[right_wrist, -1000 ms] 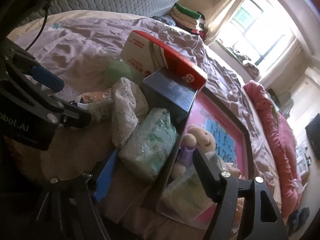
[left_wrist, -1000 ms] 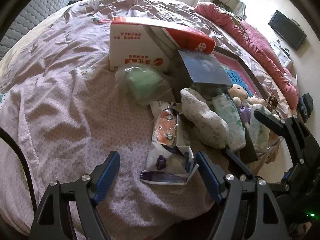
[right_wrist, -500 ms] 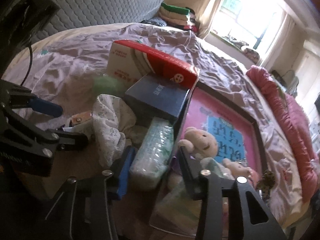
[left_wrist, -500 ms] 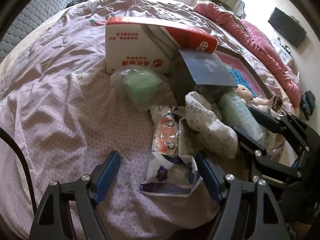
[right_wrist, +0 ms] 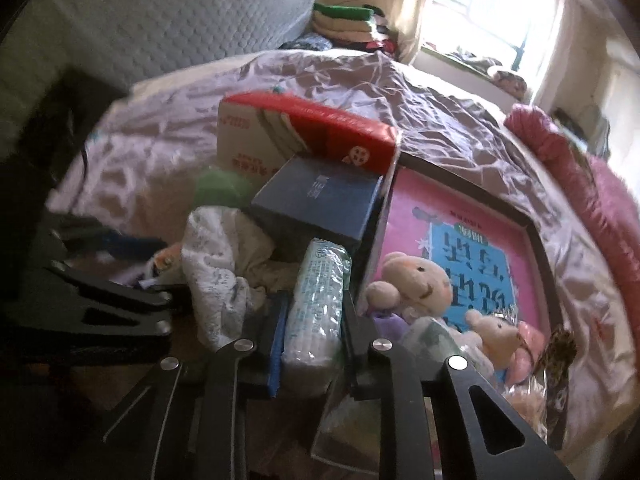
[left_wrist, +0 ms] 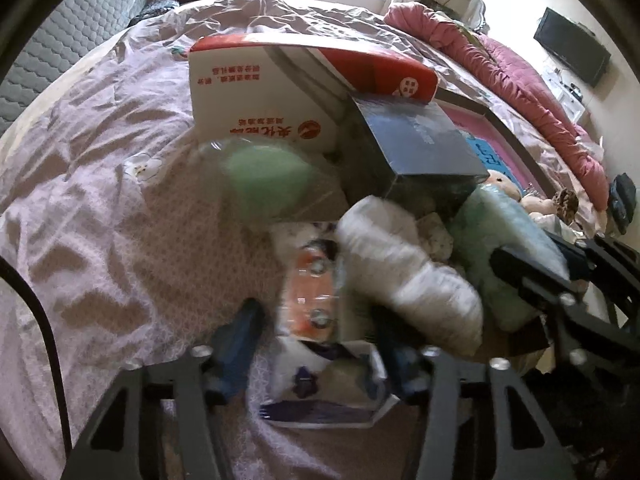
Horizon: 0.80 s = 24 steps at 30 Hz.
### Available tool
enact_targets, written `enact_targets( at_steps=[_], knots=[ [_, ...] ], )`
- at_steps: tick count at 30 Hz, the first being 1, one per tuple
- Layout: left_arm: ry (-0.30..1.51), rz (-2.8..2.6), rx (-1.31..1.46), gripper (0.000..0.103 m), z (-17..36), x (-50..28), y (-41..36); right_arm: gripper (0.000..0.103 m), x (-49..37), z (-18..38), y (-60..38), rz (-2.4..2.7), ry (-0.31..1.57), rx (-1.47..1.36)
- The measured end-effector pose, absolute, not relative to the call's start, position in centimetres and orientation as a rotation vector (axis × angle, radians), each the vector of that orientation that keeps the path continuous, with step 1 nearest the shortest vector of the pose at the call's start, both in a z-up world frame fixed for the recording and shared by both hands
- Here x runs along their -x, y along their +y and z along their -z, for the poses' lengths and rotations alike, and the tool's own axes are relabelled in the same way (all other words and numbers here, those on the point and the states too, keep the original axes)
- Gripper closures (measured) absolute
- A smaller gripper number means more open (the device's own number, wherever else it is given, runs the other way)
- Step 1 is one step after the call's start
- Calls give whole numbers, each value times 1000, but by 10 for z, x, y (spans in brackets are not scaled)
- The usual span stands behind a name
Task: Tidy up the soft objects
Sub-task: 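Grasp the orange-and-white packet with left tool while right grasps the white wipes pack, then carry the packet with left tool while right carries the wipes pack over the tray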
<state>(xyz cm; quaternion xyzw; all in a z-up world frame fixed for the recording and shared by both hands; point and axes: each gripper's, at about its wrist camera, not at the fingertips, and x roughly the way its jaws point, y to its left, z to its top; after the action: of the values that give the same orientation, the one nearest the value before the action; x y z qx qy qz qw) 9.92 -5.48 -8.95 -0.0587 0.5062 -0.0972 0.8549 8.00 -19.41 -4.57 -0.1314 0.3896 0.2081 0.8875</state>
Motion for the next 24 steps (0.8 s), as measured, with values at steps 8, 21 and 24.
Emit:
enact_targets(
  at_steps=[8,21,24],
  knots=[
    [1037,243,169,61,77,-90,-45,80,-71,25,-216,-449,787,123],
    [950,182,209,61,30,-52,-26,80,-59,-4,-224,-457,731,61],
    [935,151,173,61,22,-48,-30,80,-55,-11,-226,-446,706,72]
  ],
)
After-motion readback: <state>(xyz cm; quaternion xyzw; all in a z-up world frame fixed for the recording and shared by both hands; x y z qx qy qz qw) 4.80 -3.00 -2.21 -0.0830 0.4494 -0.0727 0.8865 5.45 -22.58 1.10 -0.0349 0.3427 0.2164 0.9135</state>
